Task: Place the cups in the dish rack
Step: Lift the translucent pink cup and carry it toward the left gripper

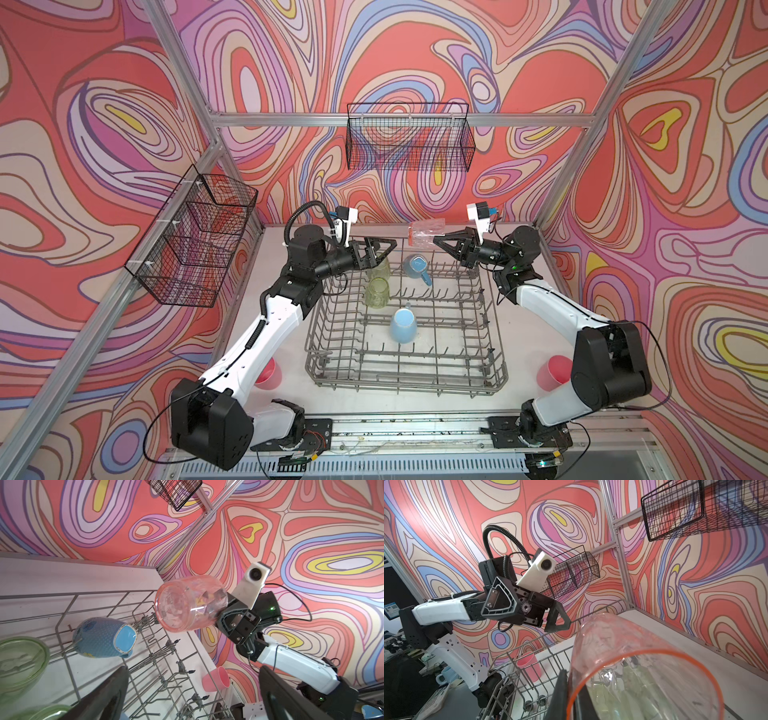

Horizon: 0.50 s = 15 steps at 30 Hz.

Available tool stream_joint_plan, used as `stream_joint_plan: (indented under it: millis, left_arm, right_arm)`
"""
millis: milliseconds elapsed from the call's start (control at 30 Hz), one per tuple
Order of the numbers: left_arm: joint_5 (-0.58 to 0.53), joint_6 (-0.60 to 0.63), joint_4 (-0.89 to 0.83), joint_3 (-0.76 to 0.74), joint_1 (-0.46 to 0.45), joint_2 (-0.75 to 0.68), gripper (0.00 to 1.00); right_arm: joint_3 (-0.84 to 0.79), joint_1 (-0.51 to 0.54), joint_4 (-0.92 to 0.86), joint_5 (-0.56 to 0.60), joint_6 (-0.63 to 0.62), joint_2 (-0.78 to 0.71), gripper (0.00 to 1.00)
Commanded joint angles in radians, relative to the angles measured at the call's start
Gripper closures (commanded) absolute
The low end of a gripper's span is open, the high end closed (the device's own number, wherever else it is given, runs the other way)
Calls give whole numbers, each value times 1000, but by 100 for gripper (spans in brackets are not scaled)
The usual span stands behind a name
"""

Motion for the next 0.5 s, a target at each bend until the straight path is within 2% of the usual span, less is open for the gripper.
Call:
stream_joint_plan:
  millis: [0, 100, 167, 300, 467]
  left_arm:
    - [98, -101, 111, 59, 9, 34, 0]
    - [119, -31, 55, 100, 9, 56, 1]
    - [122, 70, -40, 145, 9, 73, 1]
    - [112, 203, -130, 199, 10, 109, 1]
    - [97, 327, -158, 235, 9, 159, 2]
  right_arm:
    - [5, 4, 223, -28, 135, 37, 100]
    - [30, 5, 337, -39, 265, 84, 100]
    - [46, 5, 396, -35, 352, 115, 100]
    - [61, 5, 454, -17, 443, 150, 100]
    - [83, 4, 388, 34, 489, 168, 100]
